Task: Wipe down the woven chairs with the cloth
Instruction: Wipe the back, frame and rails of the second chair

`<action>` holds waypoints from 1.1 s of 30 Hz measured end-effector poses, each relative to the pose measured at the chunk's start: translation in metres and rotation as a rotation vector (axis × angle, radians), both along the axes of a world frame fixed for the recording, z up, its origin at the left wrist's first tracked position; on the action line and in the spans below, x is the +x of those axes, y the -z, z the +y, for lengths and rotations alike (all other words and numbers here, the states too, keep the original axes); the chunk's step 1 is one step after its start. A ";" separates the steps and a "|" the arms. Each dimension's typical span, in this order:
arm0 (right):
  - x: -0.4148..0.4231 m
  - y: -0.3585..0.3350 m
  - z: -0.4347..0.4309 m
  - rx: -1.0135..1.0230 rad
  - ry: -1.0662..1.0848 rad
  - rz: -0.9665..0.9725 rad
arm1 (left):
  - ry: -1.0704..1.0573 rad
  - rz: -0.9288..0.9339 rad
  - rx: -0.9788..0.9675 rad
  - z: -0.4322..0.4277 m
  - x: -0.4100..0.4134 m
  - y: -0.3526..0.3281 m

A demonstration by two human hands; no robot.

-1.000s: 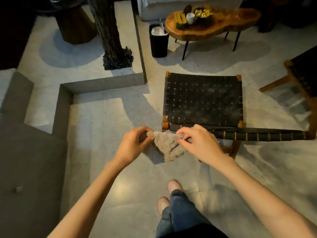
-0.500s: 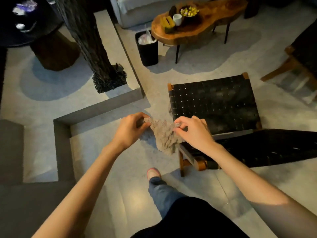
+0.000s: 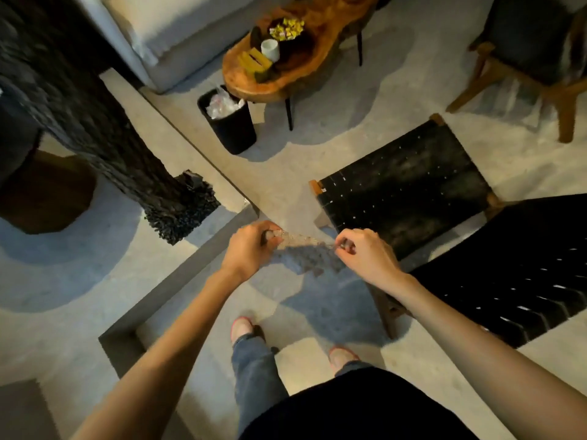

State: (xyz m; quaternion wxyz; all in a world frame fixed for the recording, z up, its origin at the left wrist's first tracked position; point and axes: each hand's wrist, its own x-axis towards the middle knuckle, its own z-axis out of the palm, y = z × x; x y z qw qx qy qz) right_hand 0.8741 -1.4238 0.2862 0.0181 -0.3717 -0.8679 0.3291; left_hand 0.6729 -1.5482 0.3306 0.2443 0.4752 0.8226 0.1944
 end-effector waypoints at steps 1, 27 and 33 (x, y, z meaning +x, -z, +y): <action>-0.011 0.006 -0.004 0.049 0.041 0.000 | 0.024 0.005 0.000 0.005 -0.017 0.005; -0.125 0.096 0.021 -0.193 0.681 -0.005 | 0.186 0.191 -0.079 0.157 -0.169 0.107; -0.144 0.160 0.064 -0.325 0.760 0.120 | -0.002 -0.011 -0.088 0.206 -0.172 0.178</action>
